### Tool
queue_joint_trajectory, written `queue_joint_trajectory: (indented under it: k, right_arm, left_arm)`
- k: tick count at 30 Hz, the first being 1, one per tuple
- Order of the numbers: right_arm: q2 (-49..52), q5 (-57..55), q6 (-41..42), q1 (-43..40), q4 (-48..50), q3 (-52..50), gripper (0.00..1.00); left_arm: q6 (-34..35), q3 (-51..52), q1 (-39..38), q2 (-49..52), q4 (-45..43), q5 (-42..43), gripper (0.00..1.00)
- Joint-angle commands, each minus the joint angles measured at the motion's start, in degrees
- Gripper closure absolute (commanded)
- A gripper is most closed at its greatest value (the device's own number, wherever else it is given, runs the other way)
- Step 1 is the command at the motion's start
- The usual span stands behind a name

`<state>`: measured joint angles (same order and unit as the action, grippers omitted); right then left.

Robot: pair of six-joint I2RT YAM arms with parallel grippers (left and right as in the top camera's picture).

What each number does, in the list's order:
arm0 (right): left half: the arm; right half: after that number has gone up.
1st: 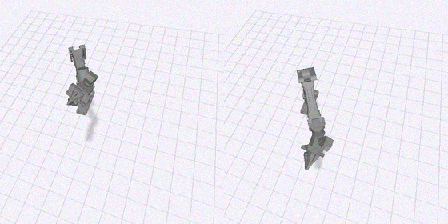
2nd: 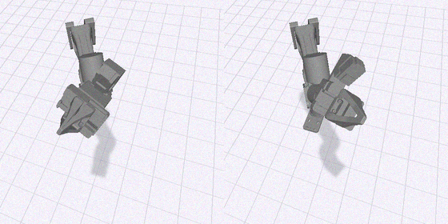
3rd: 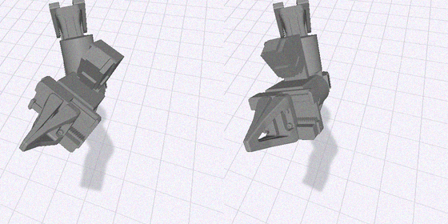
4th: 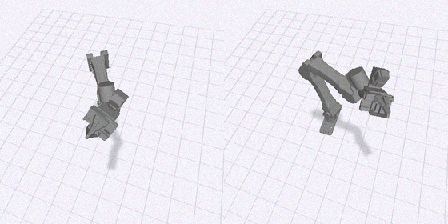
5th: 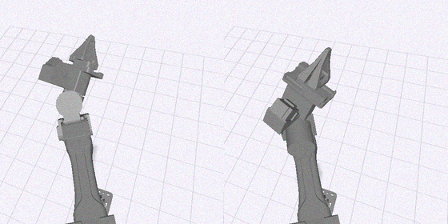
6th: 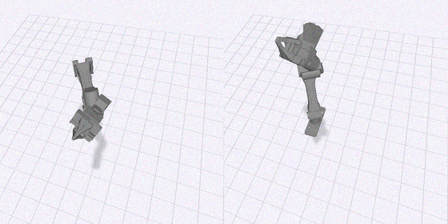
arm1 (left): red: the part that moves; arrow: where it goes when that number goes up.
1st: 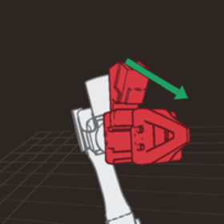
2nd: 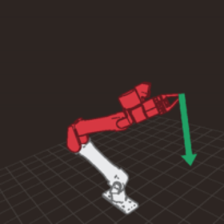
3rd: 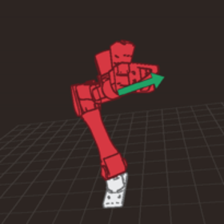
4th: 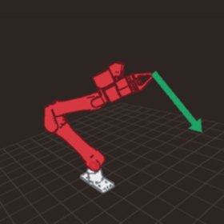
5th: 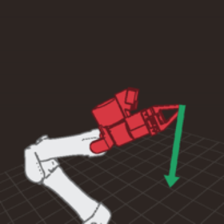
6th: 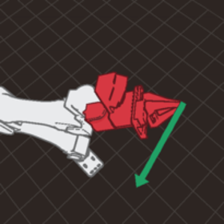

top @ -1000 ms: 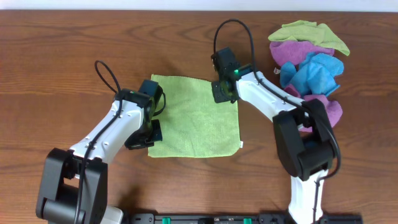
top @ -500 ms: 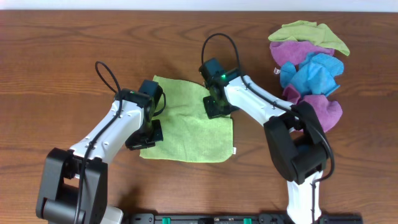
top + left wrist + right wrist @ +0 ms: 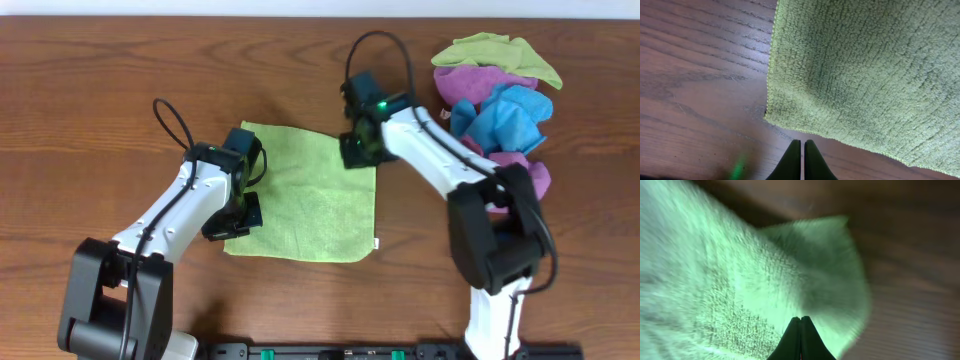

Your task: Fold the cloth

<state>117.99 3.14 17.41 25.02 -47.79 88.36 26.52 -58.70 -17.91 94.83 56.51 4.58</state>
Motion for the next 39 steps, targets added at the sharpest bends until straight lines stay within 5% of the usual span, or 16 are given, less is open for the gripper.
queue_joint_trajectory:
  k: [1, 14, 39]
  right_arm:
    - [-3.0, 0.3, -0.3, -1.4, 0.2, 1.3, 0.99]
    - [-0.3, 0.3, -0.3, -2.0, 8.2, 1.0, 0.98]
    - [5.8, -2.5, -0.3, -2.1, 5.9, 0.7, 0.98]
  left_arm:
    - [-0.8, 0.5, -0.1, 0.3, 0.0, 0.4, 0.94]
    - [-0.8, 0.5, -0.1, 0.3, -0.9, 0.4, 0.94]
    - [-0.8, 0.5, -0.1, 0.3, -0.9, 0.4, 0.94]
